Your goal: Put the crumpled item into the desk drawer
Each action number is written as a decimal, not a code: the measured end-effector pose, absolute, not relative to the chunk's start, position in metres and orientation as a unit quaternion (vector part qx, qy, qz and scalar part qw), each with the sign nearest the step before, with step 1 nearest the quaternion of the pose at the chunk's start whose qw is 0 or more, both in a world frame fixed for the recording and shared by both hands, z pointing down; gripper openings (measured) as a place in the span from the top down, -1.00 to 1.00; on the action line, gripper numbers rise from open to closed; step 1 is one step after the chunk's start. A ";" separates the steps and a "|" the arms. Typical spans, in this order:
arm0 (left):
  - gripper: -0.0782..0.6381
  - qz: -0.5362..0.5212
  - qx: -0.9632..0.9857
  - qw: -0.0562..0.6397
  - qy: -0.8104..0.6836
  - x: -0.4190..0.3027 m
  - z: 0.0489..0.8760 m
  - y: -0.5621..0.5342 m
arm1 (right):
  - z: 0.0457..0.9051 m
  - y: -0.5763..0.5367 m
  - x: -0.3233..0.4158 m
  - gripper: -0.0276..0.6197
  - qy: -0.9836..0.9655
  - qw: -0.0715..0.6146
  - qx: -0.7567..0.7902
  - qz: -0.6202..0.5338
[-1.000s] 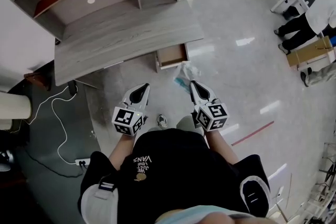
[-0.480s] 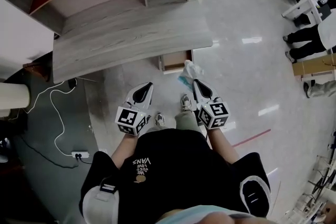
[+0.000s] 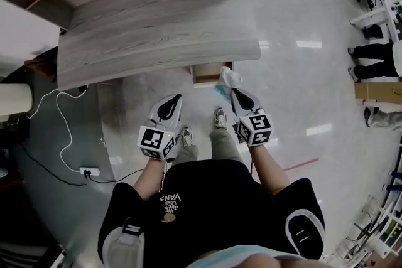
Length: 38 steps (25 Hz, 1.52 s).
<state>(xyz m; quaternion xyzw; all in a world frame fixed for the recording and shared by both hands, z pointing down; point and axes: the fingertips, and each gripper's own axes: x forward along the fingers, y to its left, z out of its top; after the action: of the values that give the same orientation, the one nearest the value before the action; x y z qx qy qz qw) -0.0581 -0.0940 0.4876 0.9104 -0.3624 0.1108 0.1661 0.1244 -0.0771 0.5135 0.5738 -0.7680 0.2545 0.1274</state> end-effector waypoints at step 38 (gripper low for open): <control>0.64 0.118 0.886 0.189 -0.407 -0.060 0.544 -0.107 | 0.680 -0.137 0.102 0.88 -0.774 0.246 0.499 0.303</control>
<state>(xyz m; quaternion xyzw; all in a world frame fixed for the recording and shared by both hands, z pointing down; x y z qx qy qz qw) -0.0600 -0.1066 0.5436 0.8857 -0.4072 0.1181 0.1894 0.1022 -0.1371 0.6804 0.4991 -0.7737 0.3033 0.2457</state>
